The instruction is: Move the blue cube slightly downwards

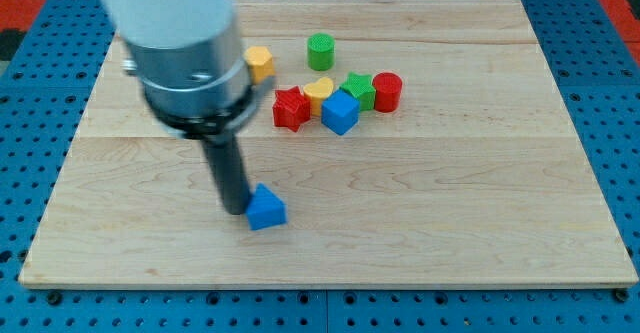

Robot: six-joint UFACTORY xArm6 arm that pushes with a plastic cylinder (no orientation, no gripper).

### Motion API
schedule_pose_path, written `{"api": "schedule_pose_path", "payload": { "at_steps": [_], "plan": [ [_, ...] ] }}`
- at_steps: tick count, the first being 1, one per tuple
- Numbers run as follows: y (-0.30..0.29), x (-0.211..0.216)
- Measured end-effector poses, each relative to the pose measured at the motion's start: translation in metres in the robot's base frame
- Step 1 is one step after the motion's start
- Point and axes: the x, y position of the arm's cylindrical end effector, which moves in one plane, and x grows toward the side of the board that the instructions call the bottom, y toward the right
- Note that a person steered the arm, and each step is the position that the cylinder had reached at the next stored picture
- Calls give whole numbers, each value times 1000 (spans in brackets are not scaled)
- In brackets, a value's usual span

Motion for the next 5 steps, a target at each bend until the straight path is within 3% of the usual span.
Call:
{"api": "schedule_pose_path", "payload": {
  "at_steps": [1, 2, 3, 4, 5],
  "plan": [
    [20, -37],
    [141, -50],
    [144, -102],
    [104, -148],
    [90, -168]
  ]
}}
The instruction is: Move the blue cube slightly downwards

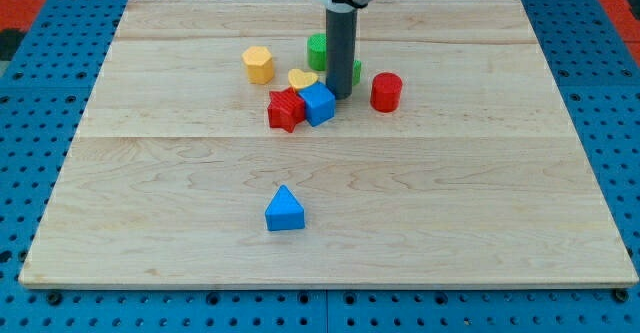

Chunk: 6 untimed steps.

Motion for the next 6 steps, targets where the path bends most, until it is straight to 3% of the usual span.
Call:
{"api": "schedule_pose_path", "payload": {
  "at_steps": [1, 2, 3, 5, 6],
  "plan": [
    [-44, -4],
    [-54, 19],
    [-34, 57],
    [44, 71],
    [21, 104]
  ]
}}
